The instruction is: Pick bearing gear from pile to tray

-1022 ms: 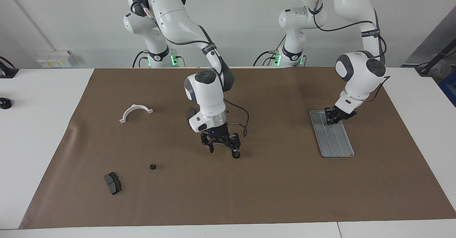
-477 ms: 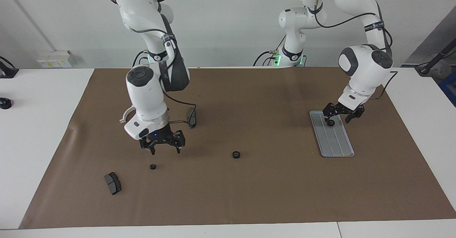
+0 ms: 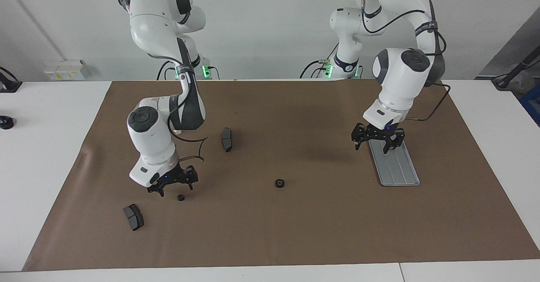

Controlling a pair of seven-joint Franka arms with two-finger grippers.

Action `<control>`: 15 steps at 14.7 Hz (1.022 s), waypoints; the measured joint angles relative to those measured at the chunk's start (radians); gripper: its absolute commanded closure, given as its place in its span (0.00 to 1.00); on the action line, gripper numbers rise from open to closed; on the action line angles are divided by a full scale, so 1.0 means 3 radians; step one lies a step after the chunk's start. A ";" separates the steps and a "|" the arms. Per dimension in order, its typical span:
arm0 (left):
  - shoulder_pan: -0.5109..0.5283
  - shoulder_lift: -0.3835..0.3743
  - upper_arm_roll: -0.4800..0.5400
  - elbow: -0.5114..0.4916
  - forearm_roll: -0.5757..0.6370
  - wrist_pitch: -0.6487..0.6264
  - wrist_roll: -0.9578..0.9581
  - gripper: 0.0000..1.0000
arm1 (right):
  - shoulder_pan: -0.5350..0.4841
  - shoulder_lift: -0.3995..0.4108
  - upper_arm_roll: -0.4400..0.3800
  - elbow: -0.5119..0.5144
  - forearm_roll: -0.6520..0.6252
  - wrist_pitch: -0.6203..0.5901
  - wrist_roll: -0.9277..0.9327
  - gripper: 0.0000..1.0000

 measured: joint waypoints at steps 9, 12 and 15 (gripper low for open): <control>-0.0730 0.1133 0.0017 0.1243 0.0128 -0.0001 -0.1180 0.04 | -0.0019 0.0101 0.0000 -0.0036 0.0007 0.0039 -0.0016 0.56; -0.0835 0.1359 0.0020 0.1447 0.0146 0.0008 -0.1316 0.04 | -0.0019 0.0102 0.0000 -0.0044 0.0009 0.0039 -0.0016 0.66; -0.0866 0.1383 0.0015 0.1471 0.0146 0.0031 -0.1327 0.04 | -0.0019 0.0100 0.0004 -0.0043 0.0033 0.0042 -0.0016 1.00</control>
